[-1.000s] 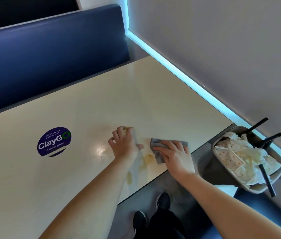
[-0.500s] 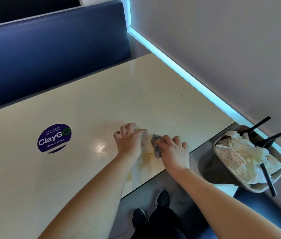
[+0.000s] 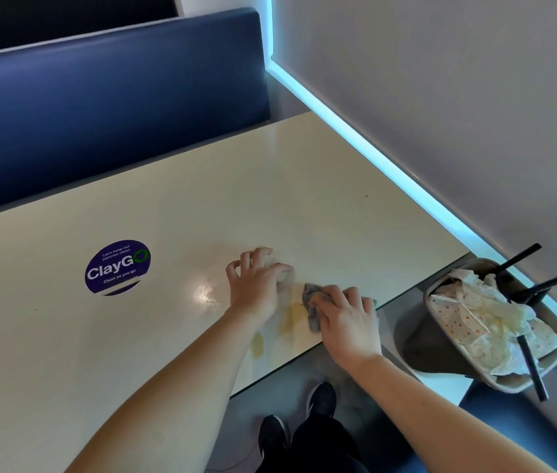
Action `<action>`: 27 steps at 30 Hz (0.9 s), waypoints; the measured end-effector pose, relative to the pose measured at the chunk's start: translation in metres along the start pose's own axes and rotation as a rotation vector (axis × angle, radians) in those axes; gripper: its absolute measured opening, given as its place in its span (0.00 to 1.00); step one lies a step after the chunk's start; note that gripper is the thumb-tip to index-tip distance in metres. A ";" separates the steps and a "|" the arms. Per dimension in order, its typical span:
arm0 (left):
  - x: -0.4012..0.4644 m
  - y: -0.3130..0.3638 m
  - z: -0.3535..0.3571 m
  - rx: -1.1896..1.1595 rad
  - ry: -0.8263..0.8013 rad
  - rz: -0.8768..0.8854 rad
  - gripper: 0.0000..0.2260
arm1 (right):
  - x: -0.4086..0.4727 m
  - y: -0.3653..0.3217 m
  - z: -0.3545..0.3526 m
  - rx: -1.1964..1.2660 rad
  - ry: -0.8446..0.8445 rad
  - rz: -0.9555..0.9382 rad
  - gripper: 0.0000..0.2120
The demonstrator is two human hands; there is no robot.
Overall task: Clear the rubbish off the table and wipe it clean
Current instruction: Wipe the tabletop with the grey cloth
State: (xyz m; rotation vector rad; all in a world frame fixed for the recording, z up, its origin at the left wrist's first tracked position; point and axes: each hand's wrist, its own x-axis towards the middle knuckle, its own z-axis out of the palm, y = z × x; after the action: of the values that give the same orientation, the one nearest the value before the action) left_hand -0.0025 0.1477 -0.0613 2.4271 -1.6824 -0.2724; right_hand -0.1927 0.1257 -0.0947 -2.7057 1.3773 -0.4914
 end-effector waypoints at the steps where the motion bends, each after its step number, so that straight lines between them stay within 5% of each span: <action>1: -0.003 -0.002 0.000 -0.022 0.010 0.000 0.17 | -0.002 0.002 -0.001 0.022 0.010 -0.023 0.09; 7: -0.020 -0.025 -0.013 -0.046 0.078 -0.091 0.28 | 0.034 -0.009 0.012 0.263 -0.127 0.141 0.26; 13: -0.035 -0.055 -0.006 0.000 0.025 -0.293 0.27 | -0.025 -0.028 0.015 0.363 -0.215 -0.170 0.20; 19: -0.043 -0.066 -0.004 -0.010 -0.013 -0.356 0.21 | 0.018 -0.029 0.021 0.272 -0.221 0.020 0.28; 27: -0.041 -0.069 -0.007 0.002 -0.005 -0.337 0.21 | -0.002 -0.043 0.026 0.247 -0.226 -0.209 0.24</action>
State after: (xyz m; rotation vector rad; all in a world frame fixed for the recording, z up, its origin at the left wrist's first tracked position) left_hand 0.0478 0.2108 -0.0700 2.7041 -1.2661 -0.3206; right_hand -0.1526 0.1506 -0.1114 -2.6153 0.9201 -0.3290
